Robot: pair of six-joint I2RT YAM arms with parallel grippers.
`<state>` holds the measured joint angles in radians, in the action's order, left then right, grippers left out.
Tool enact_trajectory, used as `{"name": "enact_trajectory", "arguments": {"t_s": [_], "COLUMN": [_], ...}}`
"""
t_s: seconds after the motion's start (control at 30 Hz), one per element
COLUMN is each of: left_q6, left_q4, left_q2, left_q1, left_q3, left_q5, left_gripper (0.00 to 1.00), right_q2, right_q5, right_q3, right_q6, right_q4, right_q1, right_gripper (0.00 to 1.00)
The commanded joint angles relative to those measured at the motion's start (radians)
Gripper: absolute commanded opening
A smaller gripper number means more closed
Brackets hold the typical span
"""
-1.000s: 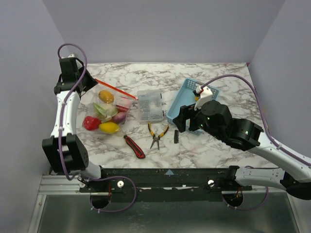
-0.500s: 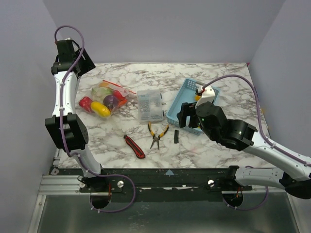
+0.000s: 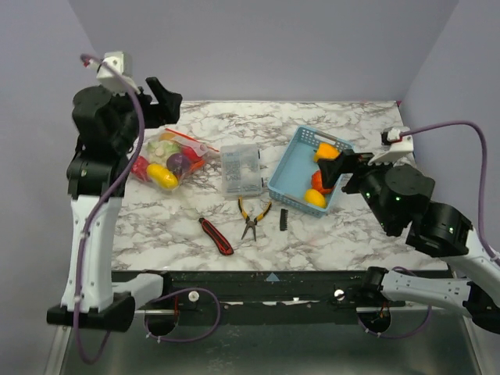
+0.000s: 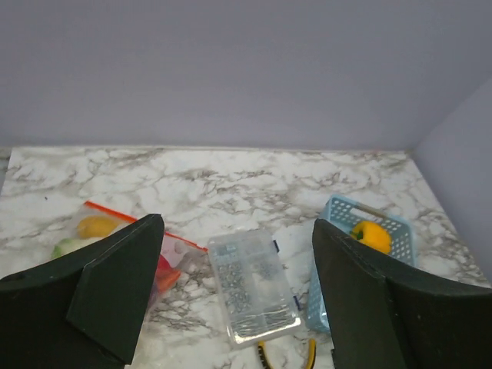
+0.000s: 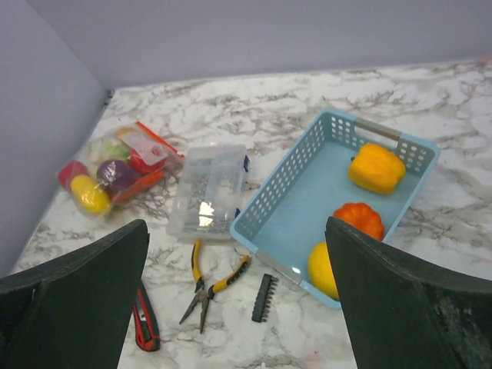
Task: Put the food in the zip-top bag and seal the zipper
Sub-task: Reset both arms
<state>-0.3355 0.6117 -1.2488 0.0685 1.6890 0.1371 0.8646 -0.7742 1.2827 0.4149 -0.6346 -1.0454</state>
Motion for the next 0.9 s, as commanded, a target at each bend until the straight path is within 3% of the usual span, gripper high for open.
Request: {"name": "enact_trajectory", "arguments": {"t_s": [0.0,0.1,0.2,0.5,0.87], "left_q6": [-0.019,-0.030,-0.027,-0.009,-0.019], "left_q4": [-0.207,-0.359,-0.460,-0.555,-0.507], "left_q2": [0.256,0.404,0.530,0.747,0.812], "left_q1": [0.025,0.033,0.034,0.034,0.034], "left_q3": [-0.173,-0.278,-0.345,-0.462,-0.505], "left_q5": [0.093,0.178,0.234,0.234,0.183], "left_gripper": [0.81,0.84,0.98,0.99,0.99], "right_q2": [-0.040,-0.075,-0.108,-0.110,-0.139], "right_q5": [-0.028,-0.013,-0.003,-0.061,-0.093], "right_q3": [0.049,0.060,0.055,0.109,0.092], "right_q6": [-0.133,-0.175,-0.214,-0.252,-0.218], "right_q4": [0.059,0.099,0.144,0.174,0.198], "right_q1": [0.001,0.001,0.001,0.001,0.002], "right_gripper": [1.00,1.00,1.00,1.00,1.00]}}
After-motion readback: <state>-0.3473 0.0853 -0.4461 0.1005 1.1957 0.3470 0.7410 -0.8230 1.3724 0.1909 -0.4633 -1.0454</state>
